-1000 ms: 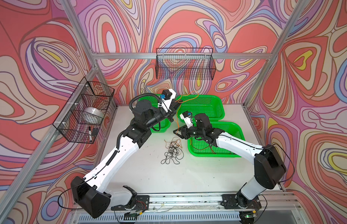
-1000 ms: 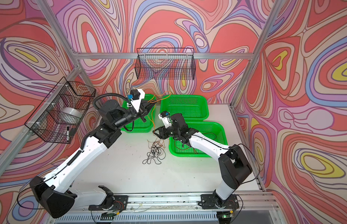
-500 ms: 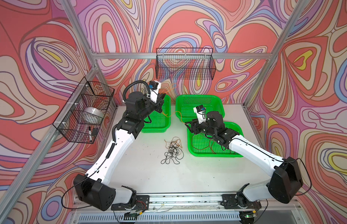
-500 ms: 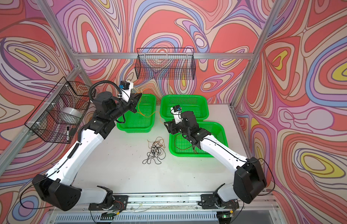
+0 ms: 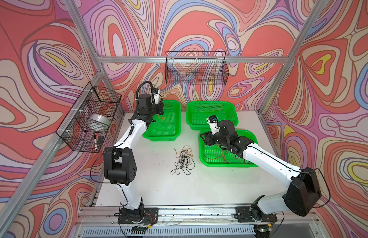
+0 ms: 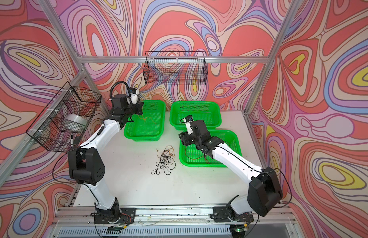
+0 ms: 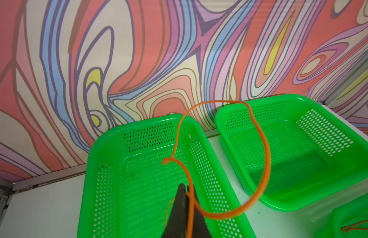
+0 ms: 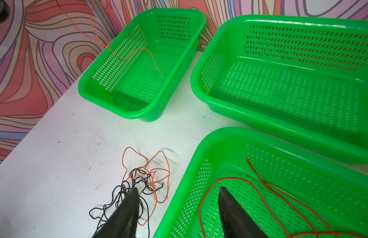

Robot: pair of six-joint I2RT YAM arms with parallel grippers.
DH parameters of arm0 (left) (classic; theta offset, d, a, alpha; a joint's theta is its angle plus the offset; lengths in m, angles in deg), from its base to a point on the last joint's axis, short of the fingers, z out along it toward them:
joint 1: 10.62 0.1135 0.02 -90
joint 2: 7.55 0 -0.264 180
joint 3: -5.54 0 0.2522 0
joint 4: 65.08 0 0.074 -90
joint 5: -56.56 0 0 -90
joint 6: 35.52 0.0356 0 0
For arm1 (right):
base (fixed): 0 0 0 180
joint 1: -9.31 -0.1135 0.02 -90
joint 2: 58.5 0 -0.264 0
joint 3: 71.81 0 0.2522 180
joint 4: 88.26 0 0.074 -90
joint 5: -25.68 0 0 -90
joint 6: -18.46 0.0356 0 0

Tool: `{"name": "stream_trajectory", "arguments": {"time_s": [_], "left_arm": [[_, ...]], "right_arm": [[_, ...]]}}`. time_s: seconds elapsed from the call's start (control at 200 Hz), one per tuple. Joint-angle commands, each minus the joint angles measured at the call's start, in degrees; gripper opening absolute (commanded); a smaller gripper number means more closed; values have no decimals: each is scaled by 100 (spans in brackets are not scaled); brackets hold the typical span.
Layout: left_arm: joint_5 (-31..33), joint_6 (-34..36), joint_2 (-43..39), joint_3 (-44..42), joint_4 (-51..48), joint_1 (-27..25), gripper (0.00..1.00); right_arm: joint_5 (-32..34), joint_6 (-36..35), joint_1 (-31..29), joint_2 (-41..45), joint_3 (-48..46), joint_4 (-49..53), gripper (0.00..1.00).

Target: Untangle the cables

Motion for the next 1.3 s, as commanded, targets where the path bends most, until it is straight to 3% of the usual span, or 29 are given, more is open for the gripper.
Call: {"name": "stream_trajectory", "arguments": {"time_s": [0.0, 0.371, 0.386, 0.436, 0.486, 0.601, 0.641, 0.731, 1.292], "left_arm": [[-364, -160, 244, 441, 116, -24, 0], [142, -668, 1303, 513, -176, 35, 0], [144, -692, 1316, 501, -193, 35, 4], [161, -770, 1329, 485, -292, 39, 32], [206, -859, 1274, 436, -354, 44, 48], [407, -1048, 865, 26, -245, 43, 71], [422, -1068, 660, -157, -185, 40, 87], [416, -1087, 195, -396, -369, 36, 99], [757, -1506, -3219, -2560, -1062, 27, 100]], "right_arm": [[-128, 115, -20, 125, -74, 121, 62], [-298, -140, -260, -214, 298, 543, 54], [-298, -170, -309, -255, 335, 578, 54], [-257, -320, -456, -401, 443, 690, 53], [-188, -434, -585, -536, 524, 767, 52], [-217, -709, -889, -1003, 766, 892, 51], [-225, -801, -1004, -1182, 903, 940, 50], [-170, -939, -1236, -1593, 1188, 996, 49], [58, -888, -1628, -3610, 2222, -43, 40]]}}
